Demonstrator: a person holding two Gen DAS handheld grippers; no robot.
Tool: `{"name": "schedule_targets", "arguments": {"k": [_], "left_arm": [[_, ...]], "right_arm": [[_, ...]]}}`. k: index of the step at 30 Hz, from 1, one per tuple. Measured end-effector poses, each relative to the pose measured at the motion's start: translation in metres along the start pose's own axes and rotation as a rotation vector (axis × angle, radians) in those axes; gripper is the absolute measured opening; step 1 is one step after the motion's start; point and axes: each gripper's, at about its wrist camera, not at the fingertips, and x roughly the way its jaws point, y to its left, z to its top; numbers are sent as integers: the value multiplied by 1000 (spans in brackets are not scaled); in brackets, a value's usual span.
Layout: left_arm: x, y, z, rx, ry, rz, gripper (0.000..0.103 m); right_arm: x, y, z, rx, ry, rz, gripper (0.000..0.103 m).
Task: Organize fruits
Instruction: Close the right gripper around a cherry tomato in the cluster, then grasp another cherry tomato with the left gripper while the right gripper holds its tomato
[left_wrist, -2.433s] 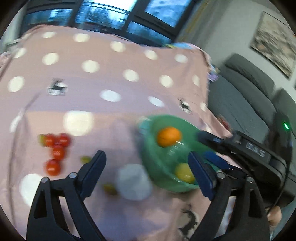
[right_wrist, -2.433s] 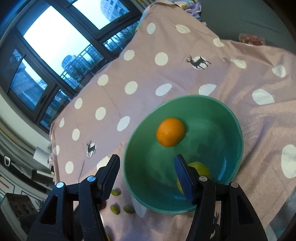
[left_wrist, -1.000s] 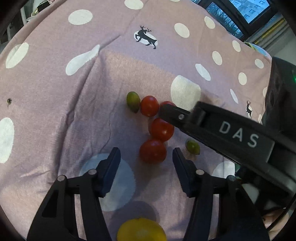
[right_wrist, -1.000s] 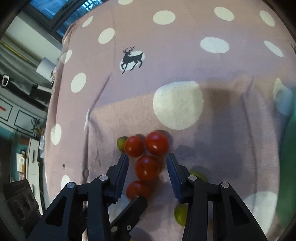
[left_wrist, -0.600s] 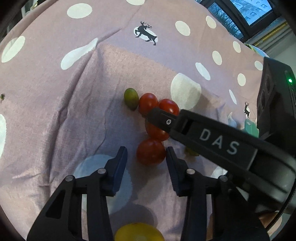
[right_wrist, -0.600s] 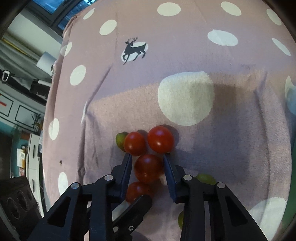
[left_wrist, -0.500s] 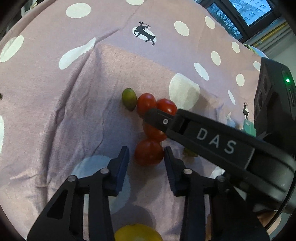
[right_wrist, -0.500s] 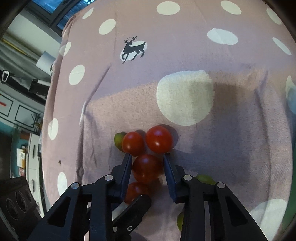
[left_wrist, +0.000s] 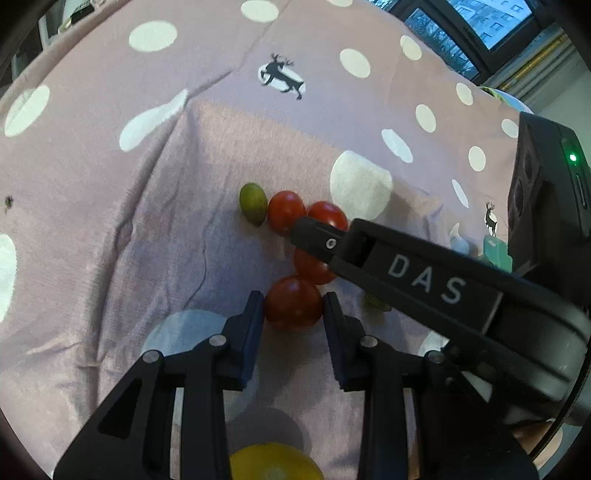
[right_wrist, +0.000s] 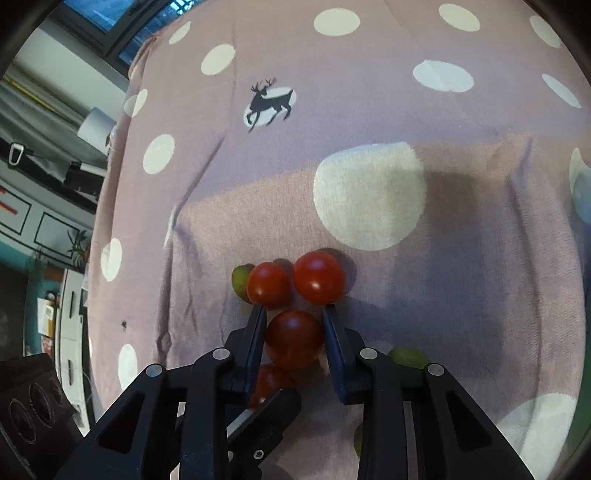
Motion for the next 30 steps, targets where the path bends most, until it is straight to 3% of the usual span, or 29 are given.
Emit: {"name": "schedule_targets", "arguments": {"k": [14,30], "left_arm": [[-32,-16,-6,33,-130,-46,33],[-57,-46,-11,104,-261,-96,30]], "right_arm": [[-50,3,-13,7,-145,42,33],[-107,-14,-29,55,-317,21,33]]}}
